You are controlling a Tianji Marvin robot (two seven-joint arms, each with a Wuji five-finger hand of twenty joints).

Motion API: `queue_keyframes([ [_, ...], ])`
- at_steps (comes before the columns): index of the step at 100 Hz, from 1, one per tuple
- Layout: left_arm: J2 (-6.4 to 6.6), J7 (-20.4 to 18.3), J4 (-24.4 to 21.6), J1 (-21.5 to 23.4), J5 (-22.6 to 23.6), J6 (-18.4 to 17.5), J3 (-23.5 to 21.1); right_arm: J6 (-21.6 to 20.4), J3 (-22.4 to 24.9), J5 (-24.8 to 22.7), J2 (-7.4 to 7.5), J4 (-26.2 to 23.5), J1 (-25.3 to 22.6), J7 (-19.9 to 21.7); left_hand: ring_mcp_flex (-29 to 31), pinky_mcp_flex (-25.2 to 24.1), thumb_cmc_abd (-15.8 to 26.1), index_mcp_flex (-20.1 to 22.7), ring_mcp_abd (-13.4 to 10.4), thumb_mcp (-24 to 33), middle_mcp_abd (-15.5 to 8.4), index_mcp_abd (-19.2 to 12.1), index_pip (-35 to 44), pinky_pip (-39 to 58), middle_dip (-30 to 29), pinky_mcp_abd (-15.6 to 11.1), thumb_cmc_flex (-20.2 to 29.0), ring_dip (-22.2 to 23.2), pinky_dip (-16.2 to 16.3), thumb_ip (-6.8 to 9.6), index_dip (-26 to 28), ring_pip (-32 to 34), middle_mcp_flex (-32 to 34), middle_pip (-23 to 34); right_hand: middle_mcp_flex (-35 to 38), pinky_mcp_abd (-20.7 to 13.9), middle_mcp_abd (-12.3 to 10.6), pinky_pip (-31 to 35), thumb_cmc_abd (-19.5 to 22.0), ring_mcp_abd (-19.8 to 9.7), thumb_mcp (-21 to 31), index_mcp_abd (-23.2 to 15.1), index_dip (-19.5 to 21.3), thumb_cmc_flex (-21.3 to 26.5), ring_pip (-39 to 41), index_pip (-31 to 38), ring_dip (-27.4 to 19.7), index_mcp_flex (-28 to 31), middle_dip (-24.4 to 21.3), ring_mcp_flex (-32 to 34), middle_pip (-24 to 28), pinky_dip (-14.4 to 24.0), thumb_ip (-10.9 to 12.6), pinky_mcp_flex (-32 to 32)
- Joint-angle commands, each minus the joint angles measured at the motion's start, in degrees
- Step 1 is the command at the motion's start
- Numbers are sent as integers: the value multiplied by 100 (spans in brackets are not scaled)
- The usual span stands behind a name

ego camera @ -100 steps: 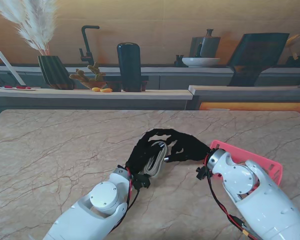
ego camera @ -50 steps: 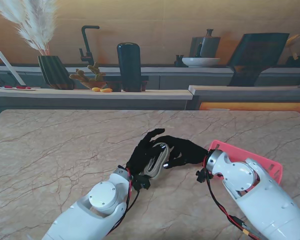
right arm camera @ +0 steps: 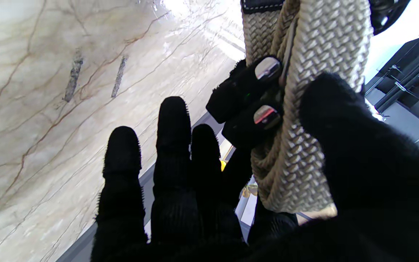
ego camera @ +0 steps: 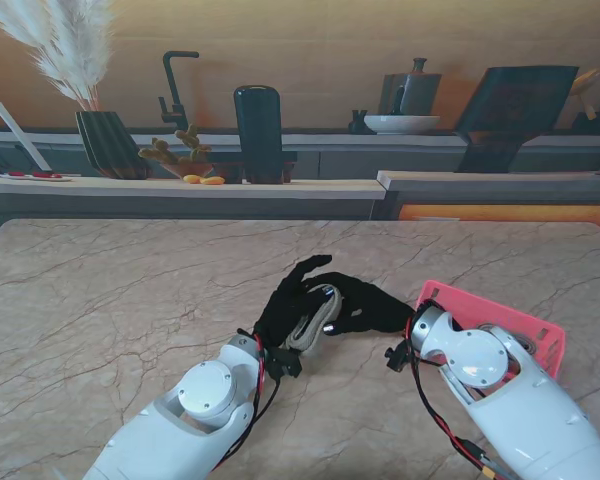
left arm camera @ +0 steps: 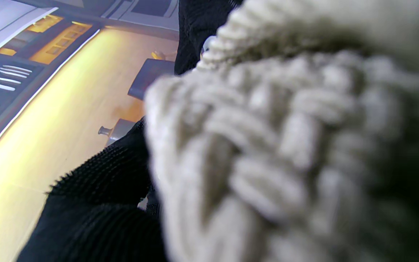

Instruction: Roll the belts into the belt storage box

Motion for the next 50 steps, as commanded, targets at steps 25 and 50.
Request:
queue_keyframes([
  [25,-108,151,-67,23,-84,95,-10,78,-5,236,-138,-202,-219,-230,158,142,-40,-64,-551,456,-251,-296,-69,77,-8,-469,149,56,48,135,-46,135,52,142,441,-59,-298,-63,-33,-236,620,-516,156,377,546,751,308,1524,255,126,440,183,-87,61],
  [50,-165,261,-83,17,-226,134,8,231,-137,369,-218,-159,-169,-395,125,97,1,-27,-523,440,-238,-255,-47,79,11,-435,151,70,77,133,-37,147,131,185,1879,48,-529,104,57,-269,131,-658,-972,1158,880,2344,401,3333,268,537,359,104,-553,212],
])
